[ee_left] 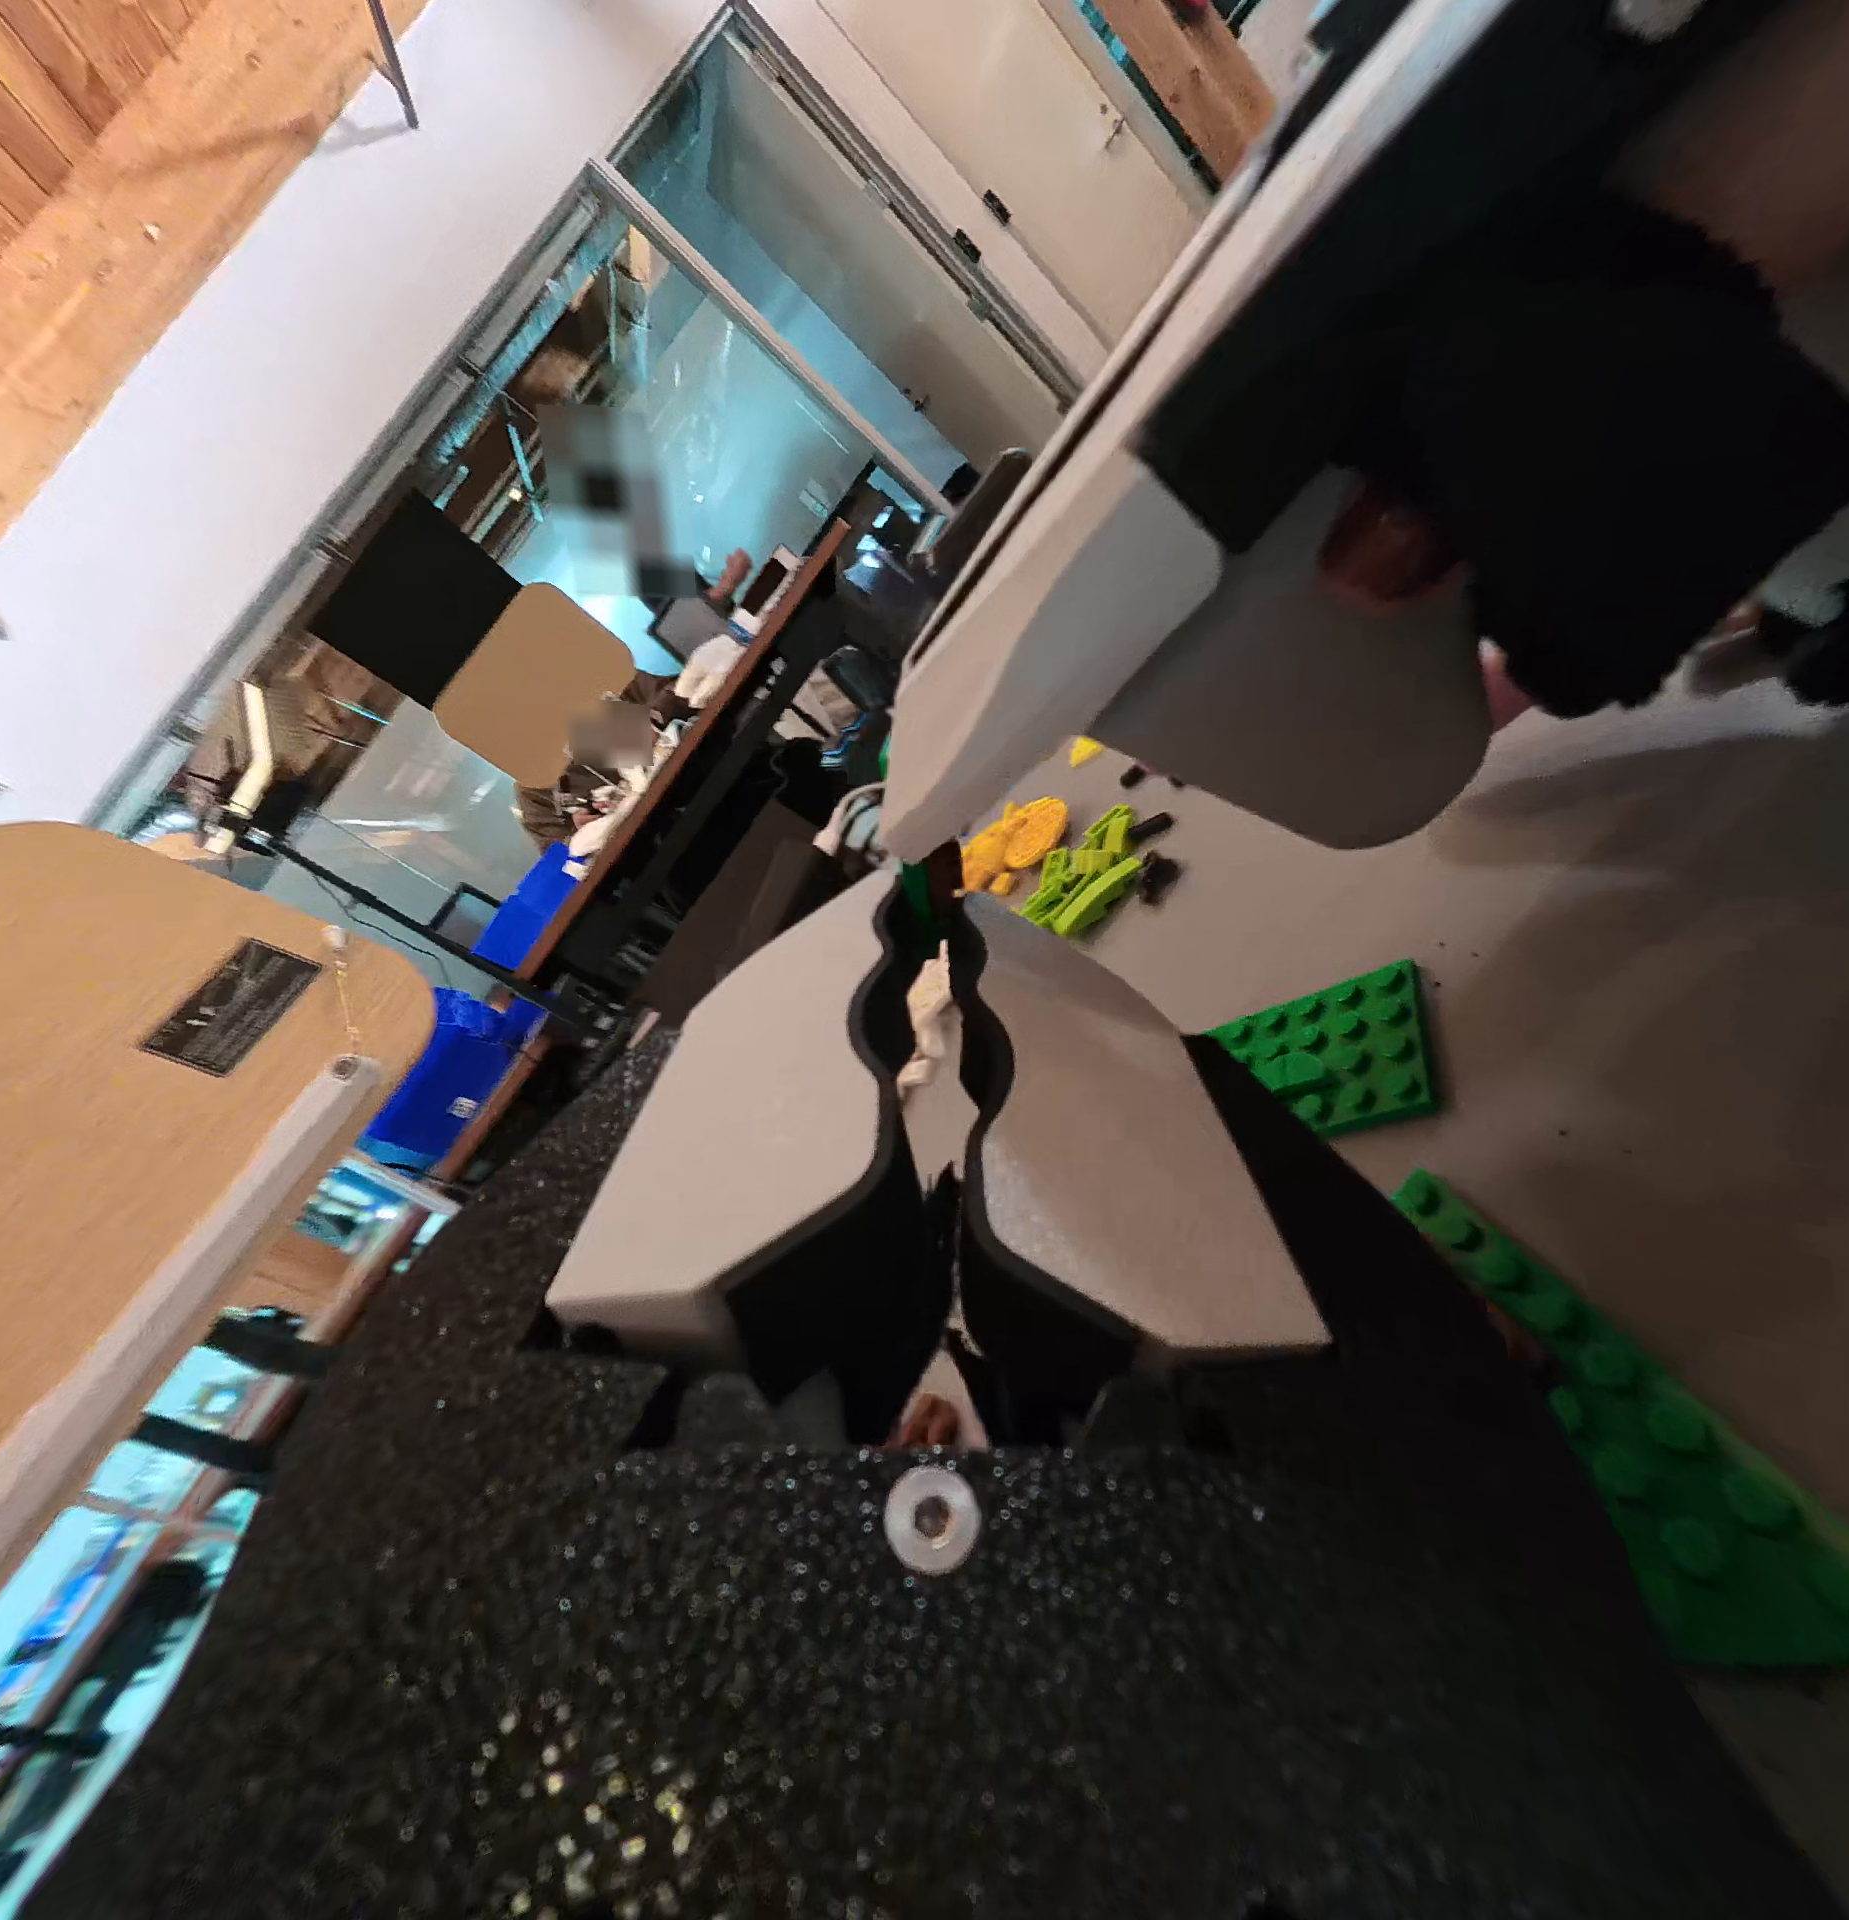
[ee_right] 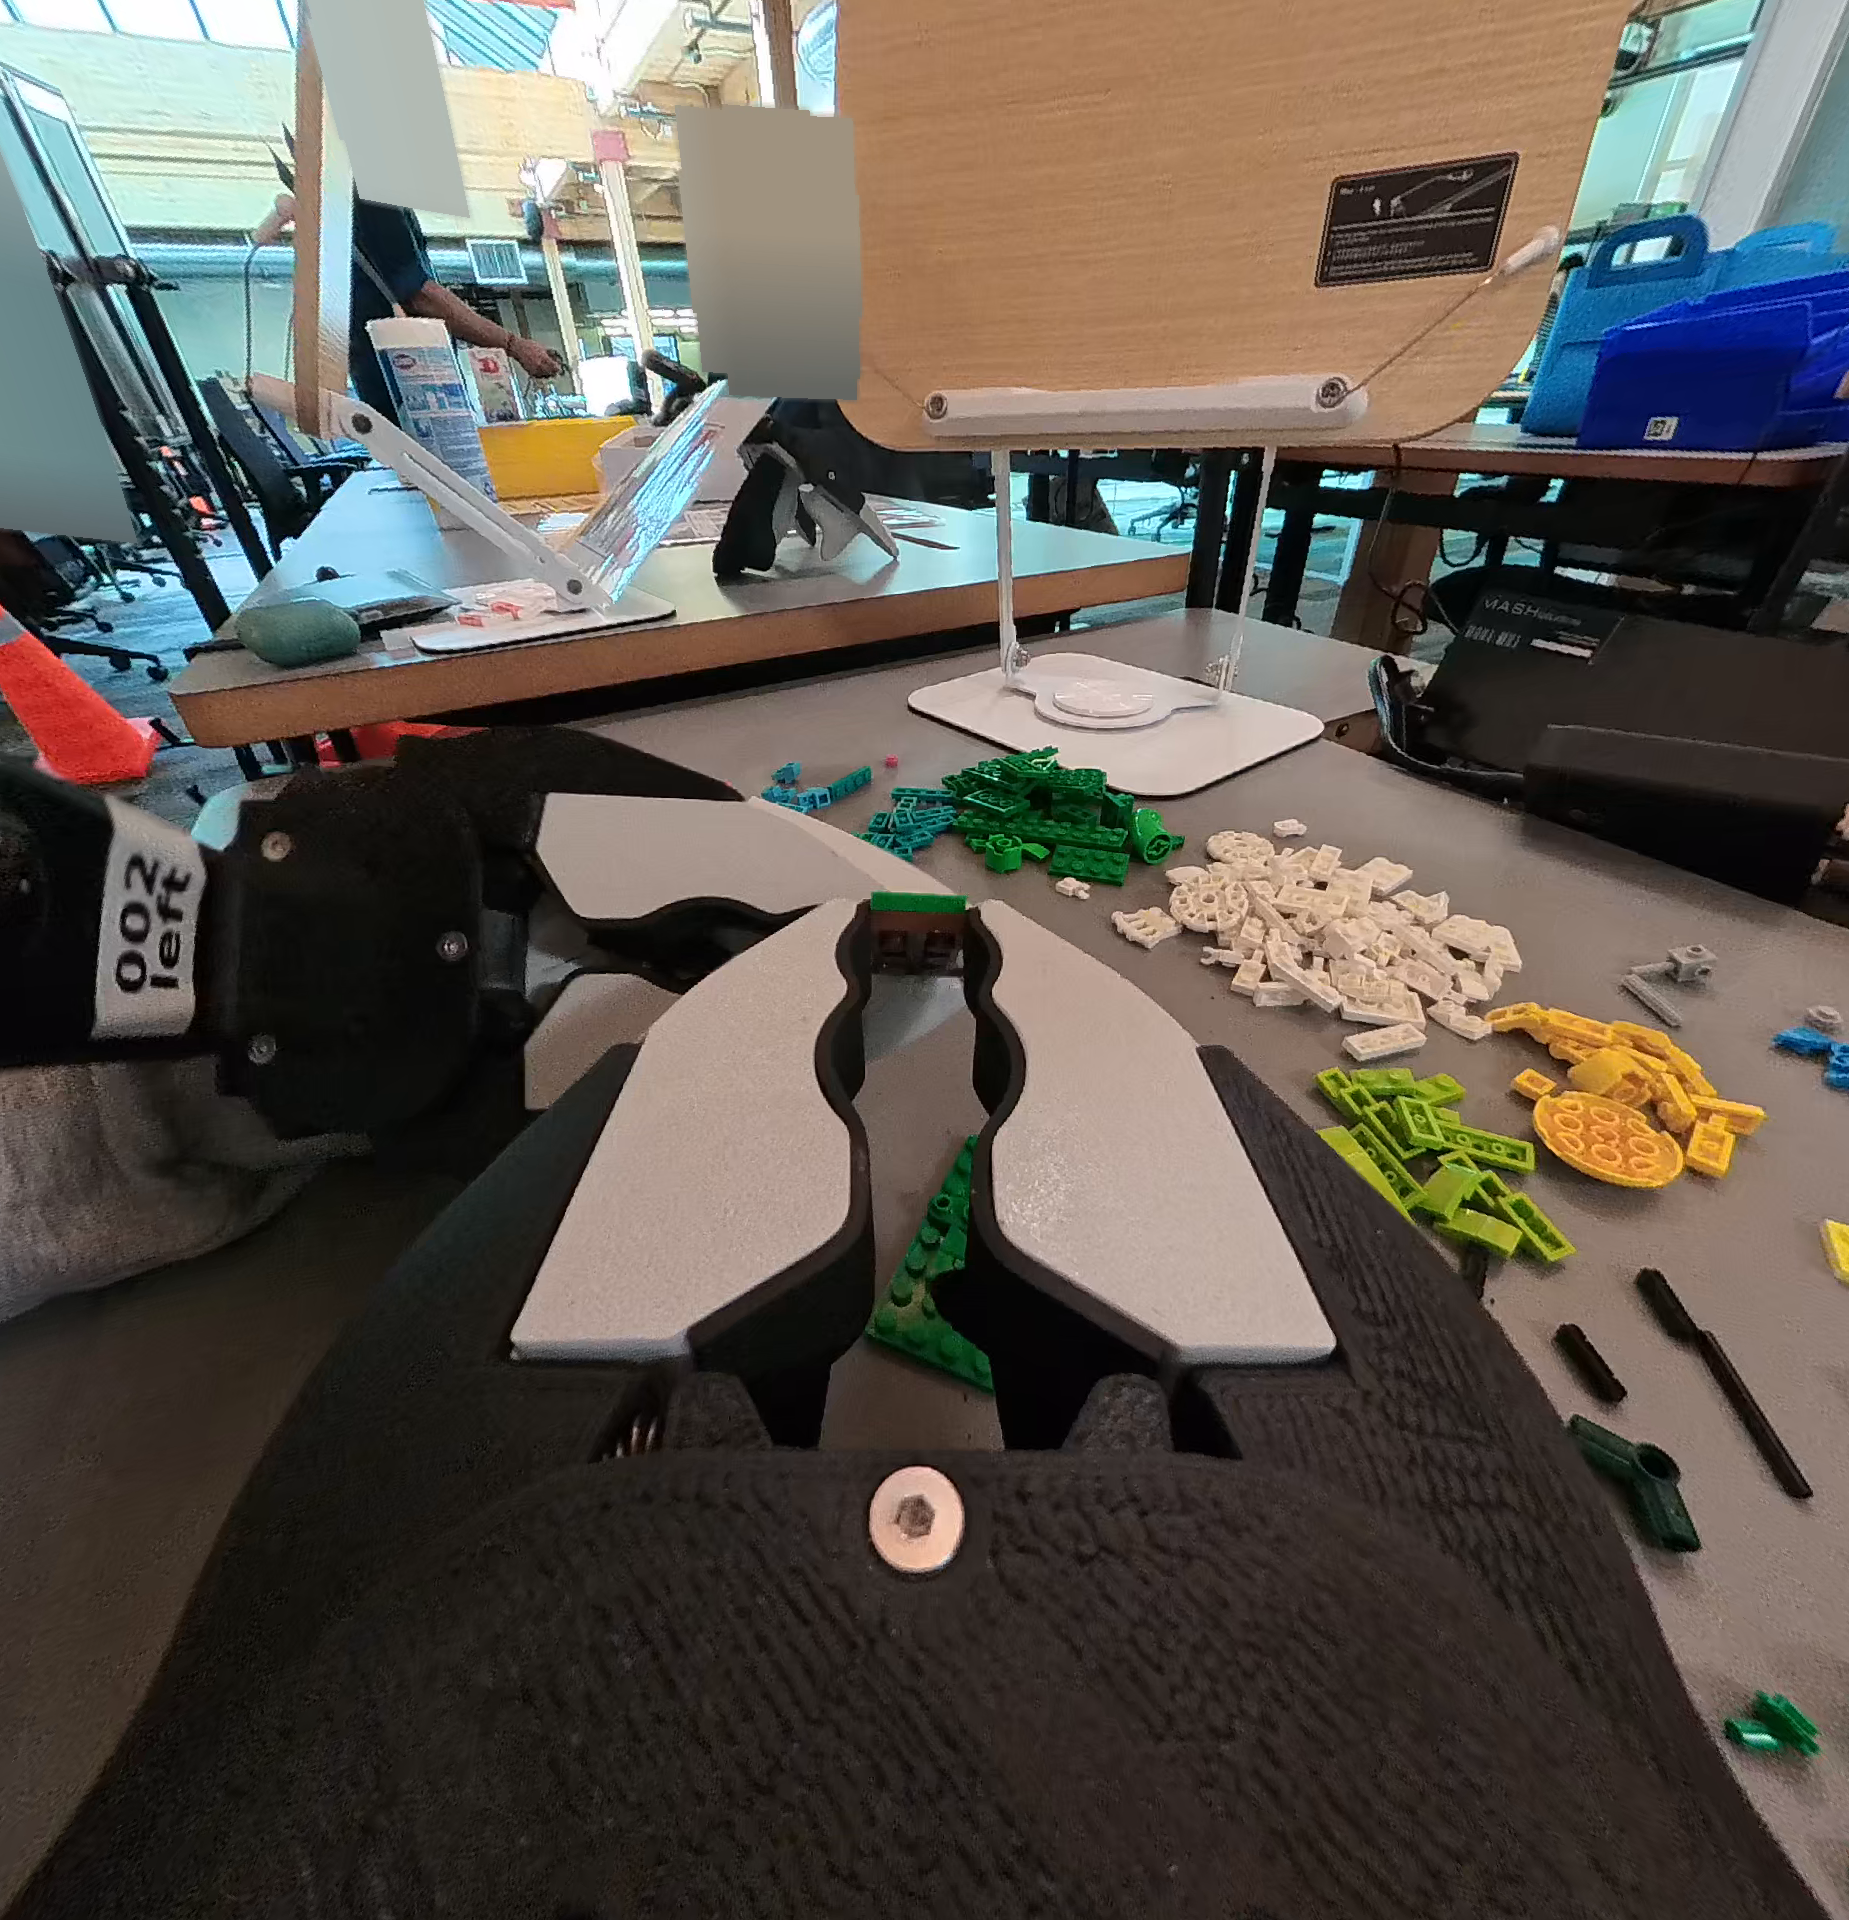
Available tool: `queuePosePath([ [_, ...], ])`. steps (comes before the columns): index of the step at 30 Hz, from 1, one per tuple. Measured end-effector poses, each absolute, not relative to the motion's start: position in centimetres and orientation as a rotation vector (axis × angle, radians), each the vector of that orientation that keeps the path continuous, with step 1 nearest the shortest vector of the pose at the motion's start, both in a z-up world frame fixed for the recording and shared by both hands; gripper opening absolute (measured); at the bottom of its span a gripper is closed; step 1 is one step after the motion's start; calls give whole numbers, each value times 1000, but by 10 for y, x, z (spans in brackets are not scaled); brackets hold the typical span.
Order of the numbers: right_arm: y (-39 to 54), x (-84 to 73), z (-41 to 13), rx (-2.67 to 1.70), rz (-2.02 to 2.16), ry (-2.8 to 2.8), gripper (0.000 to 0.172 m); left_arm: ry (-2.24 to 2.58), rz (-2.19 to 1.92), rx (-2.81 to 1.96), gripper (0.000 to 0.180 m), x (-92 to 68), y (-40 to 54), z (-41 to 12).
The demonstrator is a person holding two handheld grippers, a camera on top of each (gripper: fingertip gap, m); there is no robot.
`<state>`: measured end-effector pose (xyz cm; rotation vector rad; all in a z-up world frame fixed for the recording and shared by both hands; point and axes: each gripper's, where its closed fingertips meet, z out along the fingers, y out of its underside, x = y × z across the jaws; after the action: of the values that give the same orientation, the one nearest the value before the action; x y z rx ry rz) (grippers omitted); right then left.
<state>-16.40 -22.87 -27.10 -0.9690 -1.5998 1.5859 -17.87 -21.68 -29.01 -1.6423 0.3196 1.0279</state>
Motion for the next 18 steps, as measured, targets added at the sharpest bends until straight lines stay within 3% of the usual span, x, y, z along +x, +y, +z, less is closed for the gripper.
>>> queuePosePath([
  [8, -223, -164, -261, -791, 1371, -1523, 26, 7, 613, -1680, 5, -189, -222, -290],
  [18, -227, -161, -259, -404, 838, -1501, 28, -34, 603, -1648, 4, -191, -226, -285],
])
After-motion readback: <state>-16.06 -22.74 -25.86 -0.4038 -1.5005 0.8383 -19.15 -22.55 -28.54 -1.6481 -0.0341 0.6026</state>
